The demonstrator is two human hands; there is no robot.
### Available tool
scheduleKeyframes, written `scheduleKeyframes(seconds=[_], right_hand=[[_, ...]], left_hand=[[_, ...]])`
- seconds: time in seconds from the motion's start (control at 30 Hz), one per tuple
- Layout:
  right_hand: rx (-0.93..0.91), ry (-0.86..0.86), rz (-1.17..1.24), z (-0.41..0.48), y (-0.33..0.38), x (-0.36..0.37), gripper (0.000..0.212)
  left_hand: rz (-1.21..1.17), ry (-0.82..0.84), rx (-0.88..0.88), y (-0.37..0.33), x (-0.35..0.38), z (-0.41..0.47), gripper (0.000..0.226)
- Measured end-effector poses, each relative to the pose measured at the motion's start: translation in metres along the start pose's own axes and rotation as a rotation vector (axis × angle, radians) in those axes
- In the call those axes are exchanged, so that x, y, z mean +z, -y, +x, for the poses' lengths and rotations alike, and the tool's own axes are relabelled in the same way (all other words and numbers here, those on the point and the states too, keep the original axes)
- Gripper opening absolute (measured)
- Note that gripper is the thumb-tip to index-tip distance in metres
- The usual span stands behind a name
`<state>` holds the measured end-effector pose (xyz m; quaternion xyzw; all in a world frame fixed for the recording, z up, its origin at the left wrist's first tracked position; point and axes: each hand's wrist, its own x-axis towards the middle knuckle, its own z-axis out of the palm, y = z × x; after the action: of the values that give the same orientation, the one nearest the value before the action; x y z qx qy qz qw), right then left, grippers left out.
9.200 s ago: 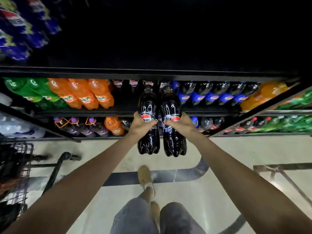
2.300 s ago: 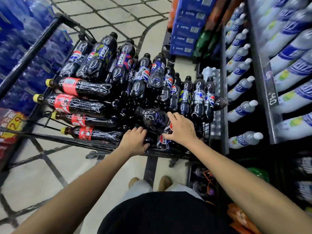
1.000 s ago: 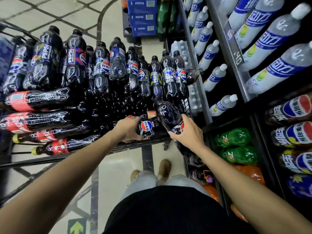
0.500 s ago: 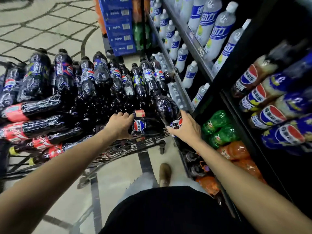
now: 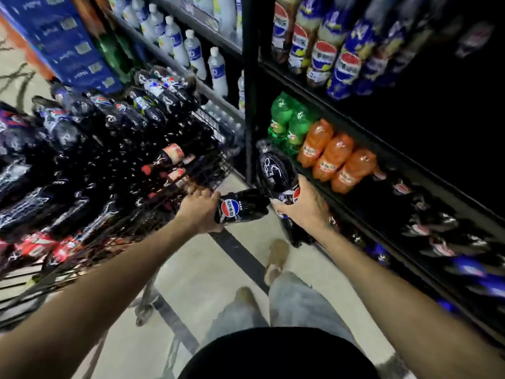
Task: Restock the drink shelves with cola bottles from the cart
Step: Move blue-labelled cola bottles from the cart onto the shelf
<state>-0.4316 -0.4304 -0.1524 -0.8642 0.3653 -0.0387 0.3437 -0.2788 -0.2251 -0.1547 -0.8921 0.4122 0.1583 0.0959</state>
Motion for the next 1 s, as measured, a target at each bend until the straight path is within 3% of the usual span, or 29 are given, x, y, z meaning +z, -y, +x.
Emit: scheduleKeyframes(seconds=[0.2,0.33,0.53,0.8,0.9,1.0], right_hand=[[0.265,-0.092,-0.012,-0.076,-0.084,-0.035,0.093],[0.381,-0.183,0.016,-0.114,-0.130,-0.060,0.076],[0.487,-0.281,0.108,-0.126,-0.198,-0.073,0.060],[0.474,-0.427,0.208,-0.080,-0.276,-0.051,0.056],[0.421,-0.486,0.247,-0.050,-0.303,-0.035,0.056],[0.365,-0.583,0.282,-0.016,-0.326,-0.020,0.067]], left_hand=[[0.140,0.101,0.183,-0.087,0.027,-0.004,0.083],[0.148,0.149,0.255,-0.142,0.036,-0.011,0.078],[-0.273,0.225,0.153,-0.211,0.070,-0.003,0.062],[-0.892,0.311,0.109,-0.283,0.112,0.077,0.016],[-1.041,0.309,0.086,-0.301,0.129,0.120,0.016],[-1.091,0.284,0.096,-0.317,0.141,0.164,0.035]])
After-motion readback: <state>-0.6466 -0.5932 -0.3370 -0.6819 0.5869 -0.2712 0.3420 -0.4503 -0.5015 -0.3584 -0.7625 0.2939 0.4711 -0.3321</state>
